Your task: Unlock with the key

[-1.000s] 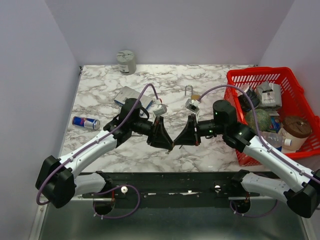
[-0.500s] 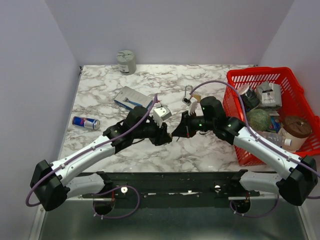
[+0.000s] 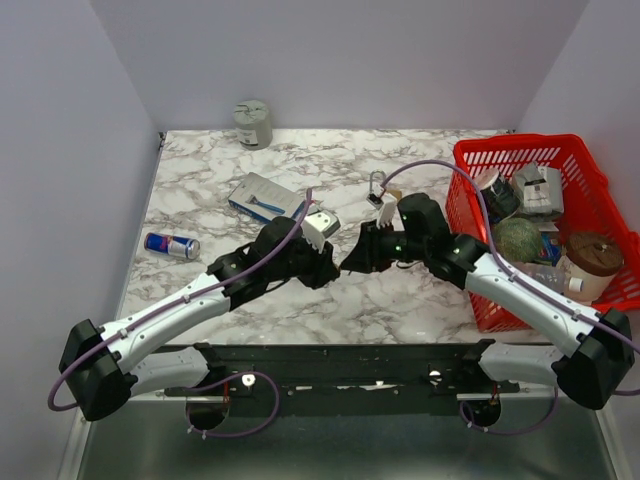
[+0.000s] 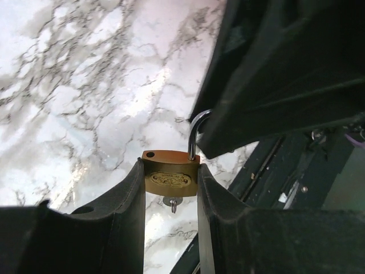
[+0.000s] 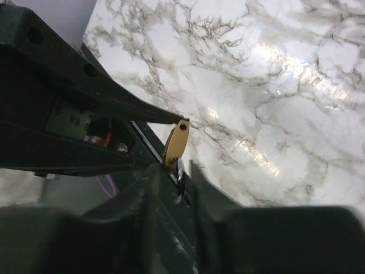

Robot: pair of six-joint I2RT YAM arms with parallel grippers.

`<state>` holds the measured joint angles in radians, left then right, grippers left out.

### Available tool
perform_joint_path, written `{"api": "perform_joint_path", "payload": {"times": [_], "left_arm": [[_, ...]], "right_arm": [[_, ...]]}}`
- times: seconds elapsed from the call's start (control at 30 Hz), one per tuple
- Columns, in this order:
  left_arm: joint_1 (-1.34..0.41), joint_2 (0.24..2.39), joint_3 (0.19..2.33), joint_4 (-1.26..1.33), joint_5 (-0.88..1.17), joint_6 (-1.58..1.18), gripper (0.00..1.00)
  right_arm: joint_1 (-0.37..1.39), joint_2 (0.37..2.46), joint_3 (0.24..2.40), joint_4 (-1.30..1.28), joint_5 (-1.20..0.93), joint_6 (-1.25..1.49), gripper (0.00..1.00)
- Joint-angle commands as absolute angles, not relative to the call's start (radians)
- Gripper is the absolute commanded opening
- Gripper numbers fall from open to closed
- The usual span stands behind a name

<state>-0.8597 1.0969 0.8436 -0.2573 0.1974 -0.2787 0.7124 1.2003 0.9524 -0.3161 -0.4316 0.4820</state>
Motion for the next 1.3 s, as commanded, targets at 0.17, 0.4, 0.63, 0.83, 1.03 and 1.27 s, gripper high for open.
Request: {"api": "perform_joint_path", "payload": {"times": [0.17,0.4,0.63,0.83,1.03,1.27], "left_arm": [[-0.857,1.103,0.833,-0.235,0.124,-0.363,0.0],[-0.859,1.207,0.844,-0.224,0.078,-0.457,0.0],[-0.859,1.393,0.919,-0.255,-0.035,-0.532,0.0],[-0.845,1.592,1.052,-0.328,-0.094,-0.545,0.0],[-0.784,1.814,1.241,-0.374,-0.081,-0.549,0.0],[-0.721,2.035,1.546,-0.477,-0.074,-0.543,0.0]], "right_arm": [[0.71,1.019,0.874,-0.339,-0.212,0.5,0.79],[0.666,0.859,0.813,-0.345,-0.126,0.5,0.88],[0.661,0.694,0.762,-0.397,-0.048,0.525,0.88],[0.661,0.569,0.709,-0.477,-0.003,0.546,0.88],[0.661,0.425,0.646,-0.531,0.026,0.577,0.88],[0.661,0.321,0.6,-0.587,0.038,0.6,0.88]]}}
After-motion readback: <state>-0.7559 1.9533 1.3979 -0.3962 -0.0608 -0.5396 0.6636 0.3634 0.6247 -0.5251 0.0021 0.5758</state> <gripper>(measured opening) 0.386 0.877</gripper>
